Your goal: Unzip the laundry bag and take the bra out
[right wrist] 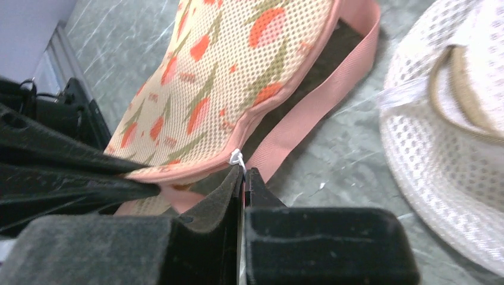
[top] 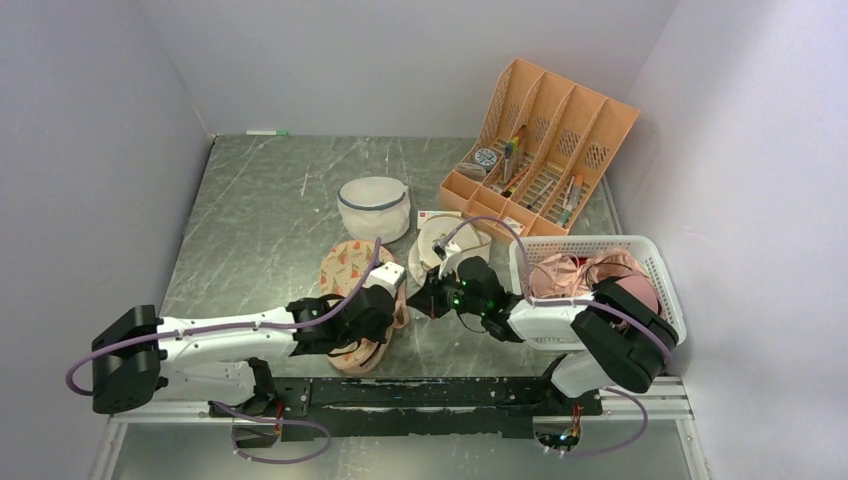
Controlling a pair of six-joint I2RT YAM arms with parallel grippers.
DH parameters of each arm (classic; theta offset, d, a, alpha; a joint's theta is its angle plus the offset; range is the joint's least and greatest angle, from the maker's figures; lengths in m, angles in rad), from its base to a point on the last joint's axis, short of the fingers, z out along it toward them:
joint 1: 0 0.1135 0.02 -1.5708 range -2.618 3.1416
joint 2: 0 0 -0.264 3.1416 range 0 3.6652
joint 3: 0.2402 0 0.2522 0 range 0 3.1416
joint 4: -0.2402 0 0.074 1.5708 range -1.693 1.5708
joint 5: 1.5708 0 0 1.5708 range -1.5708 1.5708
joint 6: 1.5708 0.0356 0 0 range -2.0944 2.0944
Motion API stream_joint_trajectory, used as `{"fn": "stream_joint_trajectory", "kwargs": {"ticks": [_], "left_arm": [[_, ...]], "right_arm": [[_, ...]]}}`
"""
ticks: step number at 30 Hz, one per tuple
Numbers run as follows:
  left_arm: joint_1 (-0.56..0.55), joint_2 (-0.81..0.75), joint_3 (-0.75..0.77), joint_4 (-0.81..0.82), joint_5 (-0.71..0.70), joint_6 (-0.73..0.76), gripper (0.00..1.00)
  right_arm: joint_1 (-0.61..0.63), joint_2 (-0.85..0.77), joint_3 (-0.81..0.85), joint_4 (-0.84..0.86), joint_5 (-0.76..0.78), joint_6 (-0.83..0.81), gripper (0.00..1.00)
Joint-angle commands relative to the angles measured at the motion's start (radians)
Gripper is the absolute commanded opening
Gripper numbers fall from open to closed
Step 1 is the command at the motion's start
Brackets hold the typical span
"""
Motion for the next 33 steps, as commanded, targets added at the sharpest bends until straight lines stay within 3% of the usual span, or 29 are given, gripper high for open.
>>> {"fn": "stream_joint_trajectory", "kwargs": {"ticks": [1, 9, 10, 13, 18, 26, 33], "left_arm": [[-0.001, -0.05, -0.02, -0.013, 0.023, 0.017, 0.07], [-0.001, -0.053, -0.049, -0.003, 0.039, -0.03, 0.08], [-0.001, -0.054, -0.049, -0.015, 0.032, -0.044, 0.14], [-0.001, -0.075, -0.04, -0.057, 0.011, -0.065, 0.52], [-0.001, -0.111, 0.027, -0.088, 0.022, -0.002, 0.86], [0.0, 0.0, 0.139, -0.109, -0.102, 0.007, 0.88], [-0.002, 0.107, 0.159, -0.108, -0.125, 0.018, 0.75]], "right_arm": [[-0.059, 0.026, 0.043, -0.049, 0.17, -0.007, 0.0], [-0.167, 0.021, 0.06, -0.024, 0.042, -0.019, 0.0], [-0.166, 0.013, 0.045, 0.005, 0.008, -0.016, 0.0], [-0.166, 0.021, 0.001, 0.113, -0.109, 0.021, 0.0], [-0.127, 0.032, -0.038, 0.192, -0.197, 0.082, 0.0], [-0.029, -0.063, -0.101, 0.214, -0.135, 0.131, 0.0], [0.008, -0.129, -0.12, 0.174, -0.077, 0.141, 0.0]]}}
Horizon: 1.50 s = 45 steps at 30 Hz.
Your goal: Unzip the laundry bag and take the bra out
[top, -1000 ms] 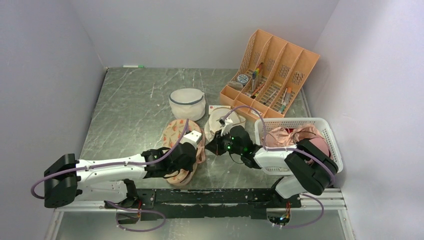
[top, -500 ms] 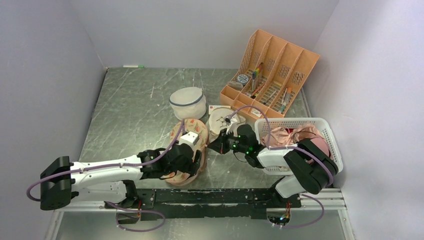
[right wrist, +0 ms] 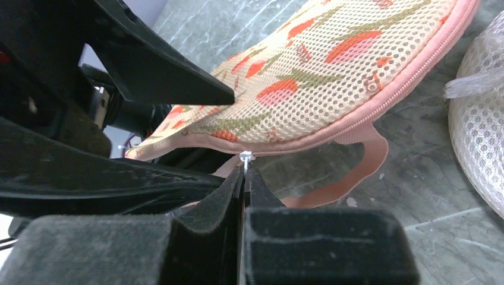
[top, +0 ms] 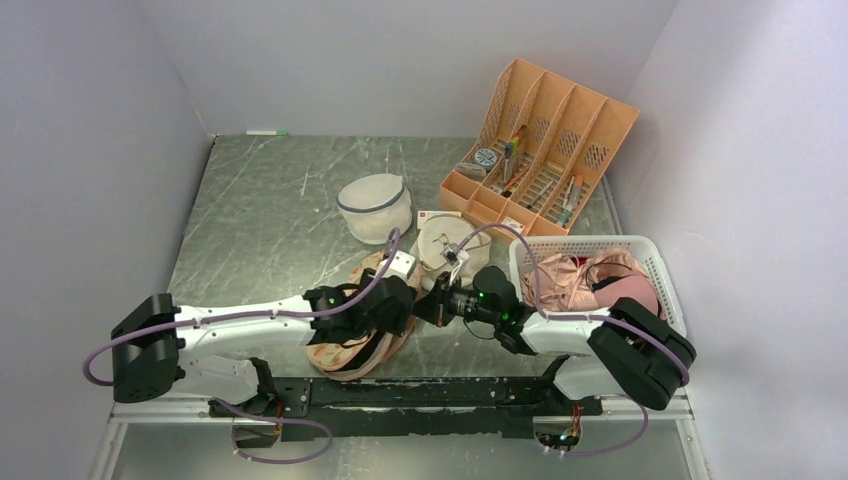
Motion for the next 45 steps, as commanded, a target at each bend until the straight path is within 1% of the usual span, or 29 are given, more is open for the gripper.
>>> {"fn": "stream_joint_trajectory", "kwargs": {"ticks": [1, 3, 7, 11, 12, 13, 15, 18, 19, 23, 26, 28, 31, 32, 33, 35, 36, 40, 42, 45], "left_arm": [[-0.001, 0.023, -0.004, 0.006, -0.028, 0.016, 0.72], [-0.001, 0.019, -0.026, 0.014, -0.017, 0.0, 0.67], [-0.001, -0.001, -0.085, 0.029, -0.008, -0.029, 0.54], [0.0, -0.016, -0.096, -0.018, -0.04, -0.056, 0.41], [-0.001, -0.023, -0.095, -0.027, -0.05, -0.06, 0.37], [-0.001, -0.027, -0.095, -0.037, -0.06, -0.065, 0.35], [0.0, -0.039, -0.097, -0.05, -0.07, -0.076, 0.29], [0.0, -0.059, -0.11, -0.057, -0.069, -0.095, 0.12], [0.0, -0.067, -0.116, -0.059, -0.068, -0.103, 0.08], [0.0, -0.09, -0.135, -0.076, -0.072, -0.121, 0.07], [0.001, -0.104, -0.132, -0.109, -0.083, -0.13, 0.07], [0.001, -0.117, -0.139, -0.102, -0.082, -0.125, 0.07], [0.0, -0.126, -0.136, -0.09, -0.066, -0.112, 0.07], [0.001, -0.126, -0.127, -0.09, -0.056, -0.106, 0.09], [0.001, -0.128, -0.117, -0.094, -0.048, -0.102, 0.15], [0.0, -0.14, -0.101, -0.085, -0.023, -0.075, 0.31], [0.0, -0.151, -0.095, -0.067, 0.004, -0.054, 0.42], [-0.001, -0.213, -0.07, 0.014, 0.108, 0.047, 0.66], [-0.001, -0.234, -0.068, 0.06, 0.128, 0.086, 0.75], [-0.001, -0.209, -0.056, 0.112, 0.102, 0.123, 0.8]], "right_arm": [[0.017, -0.037, -0.019, 0.013, 0.049, 0.014, 0.0], [0.021, -0.044, -0.029, 0.019, 0.059, 0.02, 0.0], [0.022, -0.057, -0.046, 0.023, 0.085, 0.015, 0.0], [0.022, -0.077, -0.024, -0.054, 0.172, 0.0, 0.0], [0.021, -0.079, -0.017, -0.072, 0.195, -0.003, 0.0], [0.02, -0.079, -0.01, -0.088, 0.216, -0.007, 0.0], [0.014, -0.074, -0.005, -0.107, 0.246, -0.019, 0.0], [-0.015, -0.064, -0.015, -0.103, 0.258, -0.016, 0.0], [-0.031, -0.064, -0.019, -0.104, 0.258, -0.015, 0.0], [-0.125, -0.089, -0.052, -0.105, 0.258, -0.003, 0.0], [-0.207, -0.097, -0.044, -0.125, 0.196, -0.013, 0.0], [-0.213, -0.109, -0.024, -0.157, 0.177, -0.046, 0.0], [-0.213, -0.114, -0.026, -0.134, 0.092, -0.071, 0.0], [-0.212, -0.115, -0.032, -0.112, 0.06, -0.07, 0.0], [-0.212, -0.113, -0.043, -0.086, 0.023, -0.064, 0.0], [-0.205, -0.108, -0.062, -0.028, -0.035, -0.051, 0.0], [-0.201, -0.104, -0.074, -0.001, -0.051, -0.047, 0.0], [-0.176, -0.089, -0.078, 0.023, -0.073, -0.026, 0.0], [-0.161, -0.085, -0.077, 0.035, -0.077, -0.016, 0.0], [-0.133, -0.099, -0.076, 0.039, -0.069, -0.008, 0.0]]}}
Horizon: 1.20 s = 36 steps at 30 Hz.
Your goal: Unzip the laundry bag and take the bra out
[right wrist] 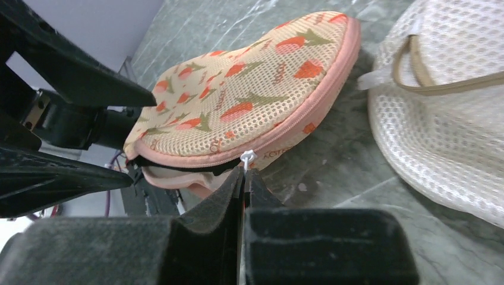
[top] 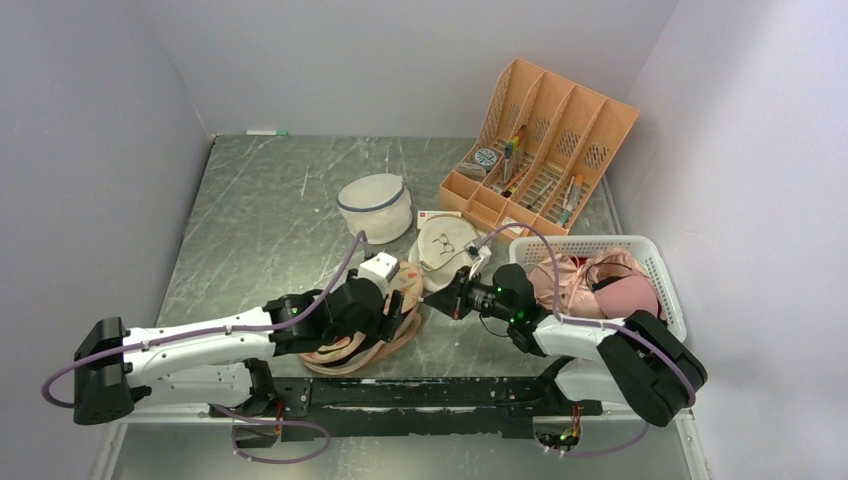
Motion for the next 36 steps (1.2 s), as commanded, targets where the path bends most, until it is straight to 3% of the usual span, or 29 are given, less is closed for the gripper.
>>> {"fn": "stream_joint_trajectory", "kwargs": {"ticks": [1, 8, 16, 22, 28, 36], "left_arm": [[-0.002, 0.038, 0.067, 0.108, 0.015, 0.093, 0.81], [-0.001, 0.274, 0.167, 0.109, -0.025, 0.111, 0.76], [-0.001, 0.291, 0.117, 0.126, -0.063, 0.089, 0.42], [-0.001, 0.25, 0.113, 0.068, -0.087, 0.072, 0.09], [-0.001, 0.107, 0.104, 0.0, -0.104, 0.118, 0.07], [-0.001, -0.129, 0.037, 0.037, 0.012, 0.243, 0.07]], "right_arm": [[0.037, -0.015, -0.007, 0.06, -0.023, 0.019, 0.0], [0.068, -0.064, -0.009, 0.037, -0.006, 0.037, 0.0], [0.075, -0.111, -0.013, 0.002, 0.003, 0.047, 0.0], [0.073, -0.103, -0.017, -0.008, 0.055, 0.044, 0.0], [0.038, -0.03, 0.038, -0.048, 0.101, 0.005, 0.0], [-0.006, 0.164, 0.103, 0.039, 0.053, -0.021, 0.0]]}}
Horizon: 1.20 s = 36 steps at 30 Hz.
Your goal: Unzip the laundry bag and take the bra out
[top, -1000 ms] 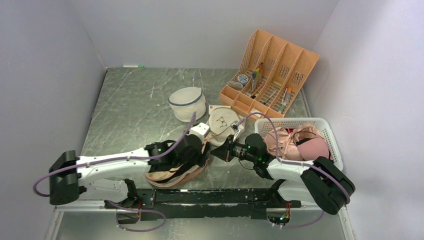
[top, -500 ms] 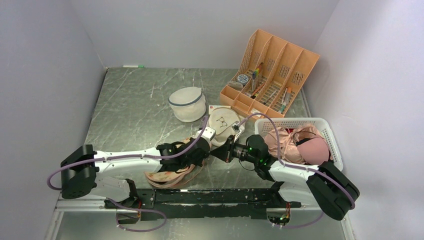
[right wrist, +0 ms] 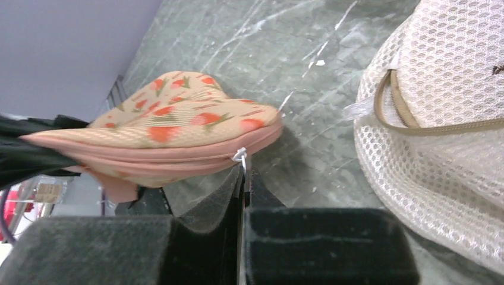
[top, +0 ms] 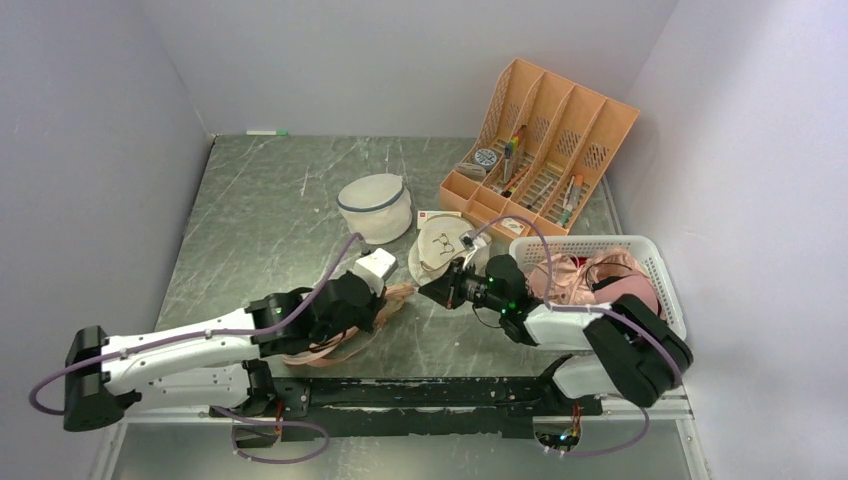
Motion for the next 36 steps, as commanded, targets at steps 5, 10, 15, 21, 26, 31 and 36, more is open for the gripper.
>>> {"fn": "stream_joint_trajectory", "kwargs": {"ticks": [5, 10, 15, 21, 26, 31, 36], "left_arm": [[0.003, -0.129, -0.011, 0.03, -0.009, 0.097, 0.07], [0.003, -0.105, 0.015, -0.005, -0.052, 0.035, 0.07], [0.003, -0.101, 0.007, -0.015, -0.106, -0.033, 0.07], [0.003, 0.002, 0.072, -0.065, -0.202, -0.132, 0.07], [0.004, 0.165, 0.147, -0.051, -0.205, -0.159, 0.09], [0.006, 0.299, 0.193, 0.038, -0.04, -0.085, 0.26], [0.006, 0.285, 0.134, 0.064, 0.008, -0.068, 0.65]], "right_arm": [[-0.015, 0.271, 0.108, 0.117, -0.022, -0.041, 0.0], [-0.014, 0.364, 0.165, 0.121, -0.009, -0.029, 0.0], [-0.012, 0.339, 0.178, 0.064, -0.01, -0.052, 0.0], [-0.012, 0.2, 0.186, -0.129, 0.043, -0.091, 0.08], [-0.012, 0.031, 0.156, -0.313, 0.096, -0.119, 0.27], [-0.018, -0.174, 0.119, -0.489, 0.246, -0.149, 0.44], [-0.025, -0.309, 0.112, -0.577, 0.289, -0.168, 0.54]]}}
